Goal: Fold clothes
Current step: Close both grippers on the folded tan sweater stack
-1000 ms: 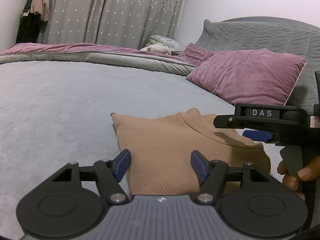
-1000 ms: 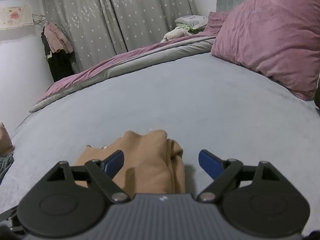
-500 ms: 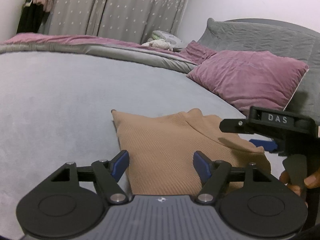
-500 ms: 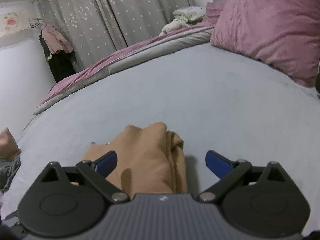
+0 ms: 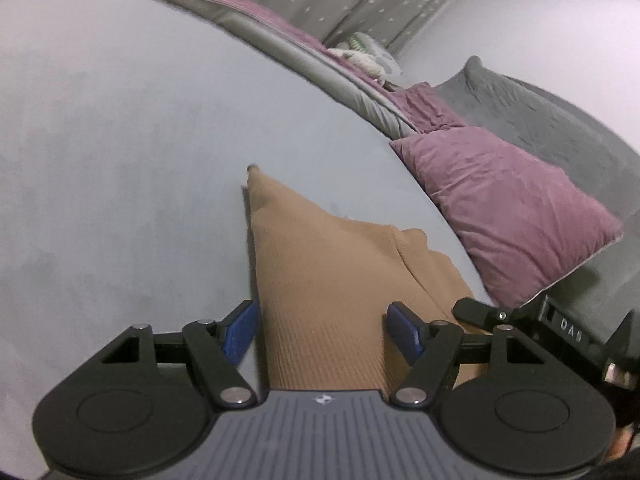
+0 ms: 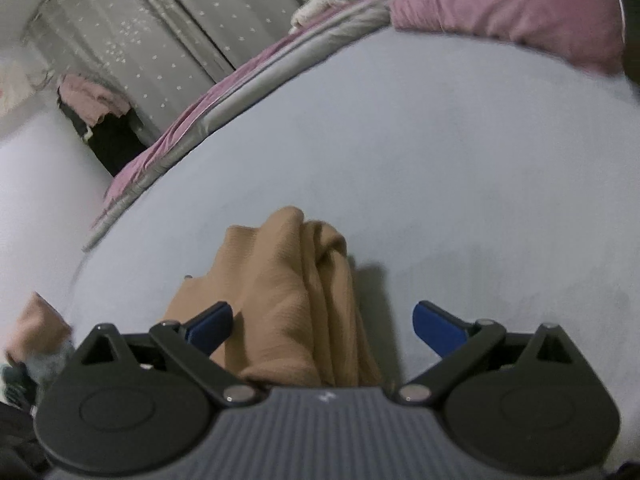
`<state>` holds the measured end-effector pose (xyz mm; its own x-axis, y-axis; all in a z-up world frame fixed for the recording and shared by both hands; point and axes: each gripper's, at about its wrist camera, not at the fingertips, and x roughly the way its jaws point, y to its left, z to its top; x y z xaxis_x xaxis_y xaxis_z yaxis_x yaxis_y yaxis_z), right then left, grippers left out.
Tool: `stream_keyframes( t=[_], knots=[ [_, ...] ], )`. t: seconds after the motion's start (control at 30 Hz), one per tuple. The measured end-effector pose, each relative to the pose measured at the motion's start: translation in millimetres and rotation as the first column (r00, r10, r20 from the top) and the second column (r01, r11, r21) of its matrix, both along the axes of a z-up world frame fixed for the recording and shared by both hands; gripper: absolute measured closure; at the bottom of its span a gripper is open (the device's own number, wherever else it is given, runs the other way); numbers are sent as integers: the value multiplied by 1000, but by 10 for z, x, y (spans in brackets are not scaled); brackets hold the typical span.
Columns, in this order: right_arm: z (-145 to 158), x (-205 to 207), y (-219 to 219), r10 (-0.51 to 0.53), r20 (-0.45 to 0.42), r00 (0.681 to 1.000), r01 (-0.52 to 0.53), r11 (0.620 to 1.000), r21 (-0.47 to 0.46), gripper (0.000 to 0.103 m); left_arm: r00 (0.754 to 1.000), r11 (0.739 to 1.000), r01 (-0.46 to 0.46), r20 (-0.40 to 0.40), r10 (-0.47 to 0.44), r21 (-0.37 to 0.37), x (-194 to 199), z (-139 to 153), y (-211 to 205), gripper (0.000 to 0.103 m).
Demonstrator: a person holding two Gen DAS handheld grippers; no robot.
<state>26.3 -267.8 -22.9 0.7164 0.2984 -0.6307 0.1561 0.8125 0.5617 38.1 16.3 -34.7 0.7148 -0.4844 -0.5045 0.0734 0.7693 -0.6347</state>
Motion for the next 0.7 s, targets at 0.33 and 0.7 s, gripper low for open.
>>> stream_keyframes(
  t=[0.33, 0.7],
  knots=[
    [-327, 122, -318, -35, -83, 996, 56, 963, 265, 7, 997, 985, -18, -78, 4, -169, 107, -151, 114, 34],
    [-514, 284, -326, 0, -80, 997, 29, 934, 355, 22, 995, 964, -51, -94, 27, -260, 228, -282, 111, 35]
  ],
)
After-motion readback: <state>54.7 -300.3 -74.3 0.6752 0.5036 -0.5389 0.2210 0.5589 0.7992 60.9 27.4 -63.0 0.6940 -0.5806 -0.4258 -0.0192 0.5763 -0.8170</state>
